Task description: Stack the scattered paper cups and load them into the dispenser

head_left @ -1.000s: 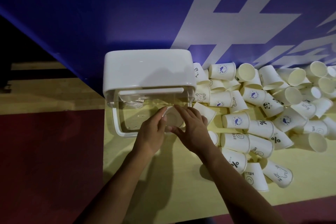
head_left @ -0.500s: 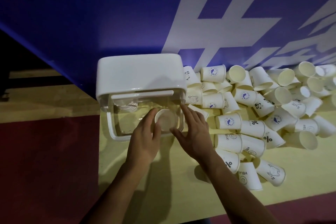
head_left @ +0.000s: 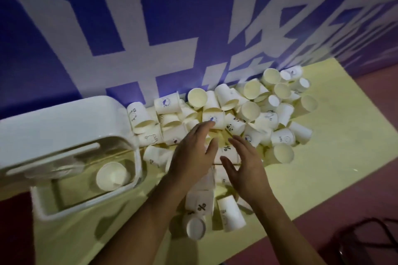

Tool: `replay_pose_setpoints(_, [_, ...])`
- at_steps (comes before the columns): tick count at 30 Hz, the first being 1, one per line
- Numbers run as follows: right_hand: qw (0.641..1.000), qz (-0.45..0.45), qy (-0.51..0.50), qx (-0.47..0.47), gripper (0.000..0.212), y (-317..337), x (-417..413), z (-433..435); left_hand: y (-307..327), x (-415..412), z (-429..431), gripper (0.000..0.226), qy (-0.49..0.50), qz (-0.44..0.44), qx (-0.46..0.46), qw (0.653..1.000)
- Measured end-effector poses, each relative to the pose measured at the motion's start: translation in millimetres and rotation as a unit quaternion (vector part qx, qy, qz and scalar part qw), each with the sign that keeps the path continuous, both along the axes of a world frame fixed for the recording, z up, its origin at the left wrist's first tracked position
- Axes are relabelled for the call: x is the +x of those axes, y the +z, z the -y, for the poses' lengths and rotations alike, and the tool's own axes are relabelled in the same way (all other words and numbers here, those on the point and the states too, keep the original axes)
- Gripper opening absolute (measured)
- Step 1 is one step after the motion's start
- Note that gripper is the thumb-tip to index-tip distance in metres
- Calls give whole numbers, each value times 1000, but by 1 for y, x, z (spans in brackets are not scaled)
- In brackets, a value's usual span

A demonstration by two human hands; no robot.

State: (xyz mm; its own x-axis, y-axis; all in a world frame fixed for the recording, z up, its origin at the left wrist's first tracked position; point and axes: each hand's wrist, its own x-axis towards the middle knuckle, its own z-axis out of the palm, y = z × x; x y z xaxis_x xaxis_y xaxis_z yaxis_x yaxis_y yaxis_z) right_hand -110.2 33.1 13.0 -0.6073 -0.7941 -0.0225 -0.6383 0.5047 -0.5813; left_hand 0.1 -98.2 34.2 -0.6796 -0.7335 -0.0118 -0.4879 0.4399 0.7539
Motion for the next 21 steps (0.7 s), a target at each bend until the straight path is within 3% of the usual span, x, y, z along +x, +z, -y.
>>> replay_pose_setpoints(7, [999,30,-38,2,53,-5,-87,-16,-19,-103,8,53,-9,55,-14,998])
replay_pose_setpoints(13, [997,53,-48,38,55,-10,-141,1,-50,-154,48,75,-56,153,-80,983])
replay_pose_setpoints(21, [994,61,-62,70,69,-31,-175,37,-73,-189,107,98,-222,330,-188,898])
